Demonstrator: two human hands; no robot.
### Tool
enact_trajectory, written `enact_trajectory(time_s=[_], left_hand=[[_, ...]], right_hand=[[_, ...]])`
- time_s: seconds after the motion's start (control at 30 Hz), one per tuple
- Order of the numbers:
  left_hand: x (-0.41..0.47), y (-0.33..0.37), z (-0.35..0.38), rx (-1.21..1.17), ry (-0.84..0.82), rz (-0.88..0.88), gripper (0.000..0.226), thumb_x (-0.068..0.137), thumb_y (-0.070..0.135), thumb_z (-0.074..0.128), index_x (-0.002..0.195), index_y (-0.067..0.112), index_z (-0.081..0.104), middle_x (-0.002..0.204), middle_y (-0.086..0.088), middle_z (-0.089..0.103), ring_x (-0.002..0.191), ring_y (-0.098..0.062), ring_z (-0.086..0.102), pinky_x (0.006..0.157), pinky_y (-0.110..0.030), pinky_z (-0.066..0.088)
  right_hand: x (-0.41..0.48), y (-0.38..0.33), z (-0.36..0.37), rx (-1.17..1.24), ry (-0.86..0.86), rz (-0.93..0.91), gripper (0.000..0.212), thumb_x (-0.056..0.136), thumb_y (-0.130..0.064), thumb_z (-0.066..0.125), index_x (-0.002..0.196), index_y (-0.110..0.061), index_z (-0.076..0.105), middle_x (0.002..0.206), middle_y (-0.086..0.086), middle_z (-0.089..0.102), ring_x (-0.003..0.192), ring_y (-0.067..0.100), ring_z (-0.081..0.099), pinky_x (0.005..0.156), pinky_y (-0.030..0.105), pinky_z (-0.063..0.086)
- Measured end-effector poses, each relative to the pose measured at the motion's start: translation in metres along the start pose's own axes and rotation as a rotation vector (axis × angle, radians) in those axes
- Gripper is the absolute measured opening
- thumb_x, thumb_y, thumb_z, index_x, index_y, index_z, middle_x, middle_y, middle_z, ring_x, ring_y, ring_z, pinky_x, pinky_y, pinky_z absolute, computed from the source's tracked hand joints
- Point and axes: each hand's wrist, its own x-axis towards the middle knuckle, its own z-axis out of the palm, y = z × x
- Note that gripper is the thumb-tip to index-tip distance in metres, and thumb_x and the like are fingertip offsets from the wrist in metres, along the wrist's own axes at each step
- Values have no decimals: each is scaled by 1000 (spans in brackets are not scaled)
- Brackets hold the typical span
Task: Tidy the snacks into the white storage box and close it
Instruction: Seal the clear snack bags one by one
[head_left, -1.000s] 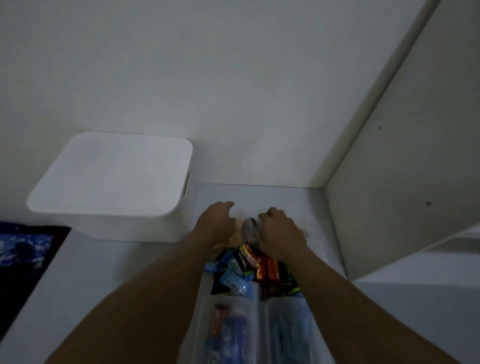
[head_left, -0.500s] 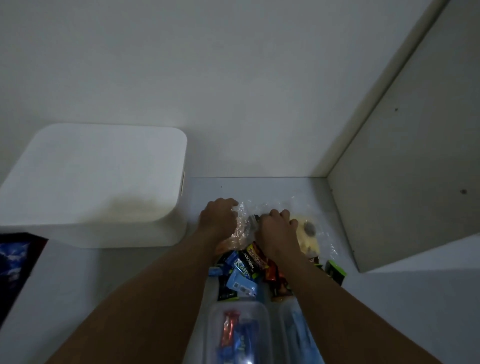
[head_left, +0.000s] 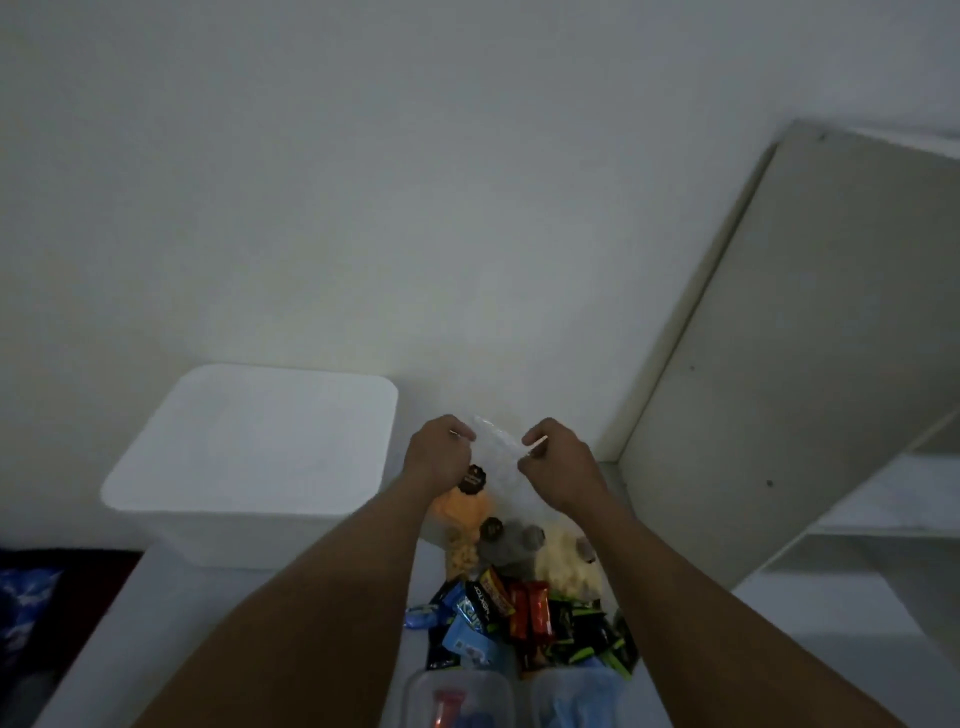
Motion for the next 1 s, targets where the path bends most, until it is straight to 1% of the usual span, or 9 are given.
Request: enact_trajectory(time_s=[0.07,0.1,0.2,0.33,0.47,0.57,0.73,0.87,1.0], left_hand=[[-2,28,-15,-97,-25,-14,24,83,3,52,78,21,66,98,-8,72,88,-26,65,72,-30,52],[-4,42,-22,-146,-48,-23,22,82,2,54,78,19,67,99,-10,73,85,-26,65,69,-31,52],[-12,80,-43,-250,-94,-51,15,85,5,59,93,13,69,94,-6,75,74,-18,63,63,-26,45],[-22,121,-70,-315,-146,9,9,88,17,66,95,15,70,95,-2,76,78,-16,68,71,-30,50],[-24,151,-98,-357,-145,82,6,88,22,68,90,16,69,98,-4,77,85,-18,71,75,-36,56],[-27,170,-117,-373,-134,104,5,88,21,68,91,16,69,97,-2,77,94,-21,73,81,-40,57],[-34,193,-136,-432,-127,177,21,89,24,70,105,11,70,99,-3,76,84,-17,72,79,-38,59],[-37,205,-143,-426,-132,225,20,88,24,71,104,13,72,99,-4,77,89,-17,73,81,-38,59],[-41,214,-144,-428,-156,252,19,88,27,72,102,15,72,98,-3,77,92,-17,73,80,-38,60]], right_hand=[[1,-21,-26,77,36,-9,21,86,-14,69,104,-19,60,87,-1,64,77,15,61,56,22,42],[2,-30,-37,111,56,-14,21,84,-15,71,103,-19,63,90,0,66,82,16,63,60,22,43],[5,-55,-67,232,127,-45,8,80,-13,73,87,-15,73,89,-1,71,87,16,66,72,25,47],[3,-90,-103,345,139,-99,1,83,-9,73,83,-10,73,85,0,71,74,10,61,67,24,45],[2,-124,-130,430,139,-160,6,84,-7,73,89,-3,73,85,-1,71,77,8,62,69,24,46],[3,-145,-142,457,131,-203,10,84,-9,73,92,-2,74,92,10,72,76,16,61,67,28,47],[2,-170,-156,504,110,-237,10,85,-11,72,92,-4,73,94,13,73,78,17,65,68,31,51],[-3,-177,-166,490,89,-264,14,85,-18,74,94,-7,74,88,8,72,78,15,67,68,28,50],[-10,-182,-174,480,97,-276,13,84,-17,74,89,-6,73,81,7,71,74,15,66,69,30,50]])
